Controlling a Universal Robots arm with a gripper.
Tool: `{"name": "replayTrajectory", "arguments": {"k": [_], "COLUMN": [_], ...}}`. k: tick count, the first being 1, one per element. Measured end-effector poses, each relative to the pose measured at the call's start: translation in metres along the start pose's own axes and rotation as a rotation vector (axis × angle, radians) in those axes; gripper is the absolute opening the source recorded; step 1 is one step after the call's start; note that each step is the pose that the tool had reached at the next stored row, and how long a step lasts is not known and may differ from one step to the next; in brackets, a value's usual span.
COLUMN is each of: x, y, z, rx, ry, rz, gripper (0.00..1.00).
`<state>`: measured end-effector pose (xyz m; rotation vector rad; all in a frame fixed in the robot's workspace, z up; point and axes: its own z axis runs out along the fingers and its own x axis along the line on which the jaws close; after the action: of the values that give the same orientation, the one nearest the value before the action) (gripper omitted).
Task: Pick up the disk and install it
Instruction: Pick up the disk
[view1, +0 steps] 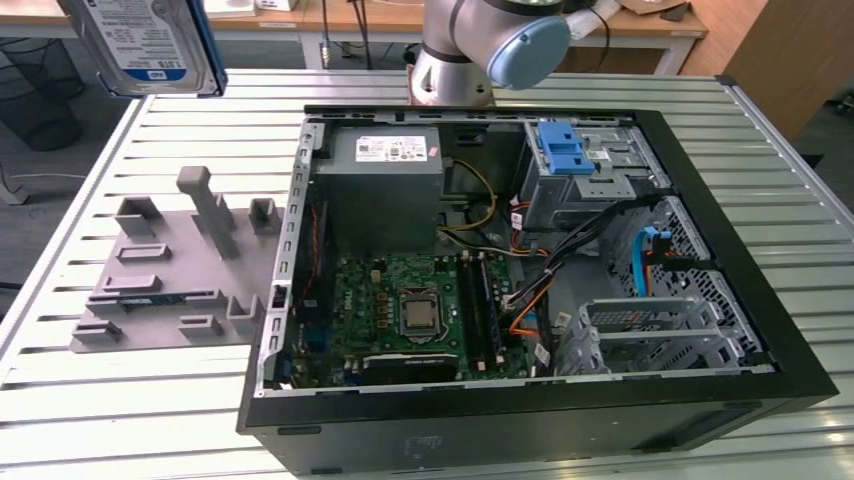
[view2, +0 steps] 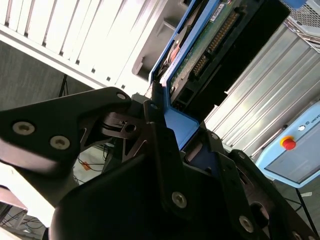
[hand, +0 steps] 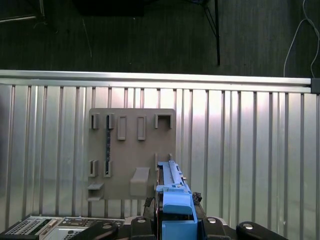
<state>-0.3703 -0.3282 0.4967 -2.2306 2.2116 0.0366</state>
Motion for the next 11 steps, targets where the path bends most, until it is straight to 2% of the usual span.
{"name": "replayTrajectory", "arguments": {"k": [11], "x": [0.0], "y": [-0.0039], "z": [0.0], "rx": [0.0], "ry": [0.0], "rz": [0.0], "gripper": [0.36]}}
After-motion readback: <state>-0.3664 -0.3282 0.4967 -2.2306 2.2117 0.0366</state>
